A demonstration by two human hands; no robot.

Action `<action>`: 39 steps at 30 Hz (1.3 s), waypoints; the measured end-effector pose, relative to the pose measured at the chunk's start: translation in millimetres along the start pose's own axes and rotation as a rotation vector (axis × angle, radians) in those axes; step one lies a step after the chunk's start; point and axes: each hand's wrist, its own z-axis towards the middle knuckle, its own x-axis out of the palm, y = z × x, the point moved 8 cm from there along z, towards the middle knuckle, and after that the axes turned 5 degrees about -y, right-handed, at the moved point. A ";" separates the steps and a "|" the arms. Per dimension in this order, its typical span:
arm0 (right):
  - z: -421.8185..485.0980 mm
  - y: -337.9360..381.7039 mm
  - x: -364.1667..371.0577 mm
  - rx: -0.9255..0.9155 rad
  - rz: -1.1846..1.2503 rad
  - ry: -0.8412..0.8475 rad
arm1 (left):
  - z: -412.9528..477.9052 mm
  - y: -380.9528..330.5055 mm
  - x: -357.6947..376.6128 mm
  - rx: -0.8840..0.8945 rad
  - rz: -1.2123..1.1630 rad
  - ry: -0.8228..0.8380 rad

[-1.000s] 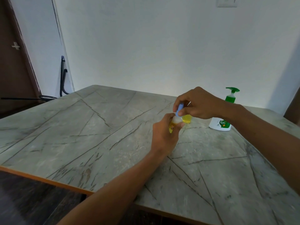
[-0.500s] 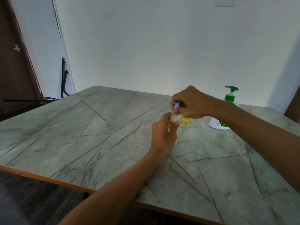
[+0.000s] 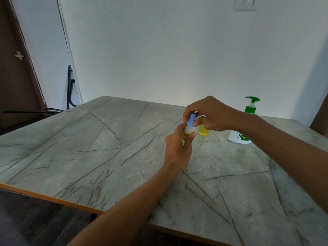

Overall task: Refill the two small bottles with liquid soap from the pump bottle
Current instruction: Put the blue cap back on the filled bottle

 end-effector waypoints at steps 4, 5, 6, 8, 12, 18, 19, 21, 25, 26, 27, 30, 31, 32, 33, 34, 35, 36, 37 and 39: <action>-0.1 -2.2 0.8 -0.003 0.003 0.001 | 0.4 -1.9 0.9 0.031 -0.019 0.000; 0.1 -2.5 0.9 -0.002 0.009 0.004 | 0.3 -2.8 0.7 0.038 -0.026 -0.001; 0.3 -3.1 1.3 0.002 0.023 0.011 | 0.3 -3.9 0.4 0.046 -0.032 -0.003; 0.4 -3.8 1.3 0.012 0.053 0.024 | 0.5 -6.3 -0.7 0.064 -0.043 -0.011; 1.8 -4.6 -0.1 0.003 0.043 0.023 | 0.8 -5.2 0.9 0.064 -0.044 -0.005; 1.8 -1.7 2.7 0.007 0.001 0.077 | 0.5 -0.9 2.8 0.036 -0.050 0.008; 1.9 -1.5 2.2 0.017 0.016 0.071 | 0.7 -1.6 2.3 0.043 -0.054 0.007; 2.6 -1.7 1.0 0.025 -0.010 0.032 | 0.5 -3.7 2.0 0.058 -0.049 0.004; 2.9 0.6 2.2 0.019 -0.027 -0.005 | 0.5 -3.6 2.8 0.044 -0.051 0.004; 3.7 0.2 1.8 0.028 -0.011 -0.011 | 0.7 -3.3 2.1 0.043 -0.057 -0.001; 4.2 -0.7 1.9 0.039 0.002 -0.011 | 1.3 -2.6 1.2 0.041 -0.061 -0.007; 6.3 -2.3 3.2 0.056 0.018 0.013 | 1.5 -2.2 -0.7 0.047 -0.062 -0.027; 7.1 -1.9 3.2 0.059 0.019 0.021 | 1.3 -1.7 -0.9 0.043 -0.066 -0.031; 7.8 -1.8 2.8 0.061 0.018 0.023 | 1.2 -1.0 -1.2 0.033 -0.073 -0.033; 8.2 -1.5 2.4 0.059 0.011 0.021 | 1.2 -0.2 -1.6 0.020 -0.082 -0.035; 8.4 -0.4 1.8 0.049 -0.004 0.015 | 1.3 0.6 -2.1 0.008 -0.093 -0.035; 8.6 0.5 1.5 0.038 -0.023 0.010 | 1.4 1.2 -2.6 0.003 -0.102 -0.035; 9.0 0.4 1.1 0.036 -0.043 0.005 | 1.2 1.2 -2.7 0.005 -0.102 -0.036; 9.1 -0.7 0.6 0.046 -0.061 0.001 | 0.9 0.8 -2.5 0.012 -0.091 -0.036; 9.3 -4.8 1.4 0.083 -0.136 0.005 | -0.1 -0.4 -0.8 0.017 -0.067 -0.030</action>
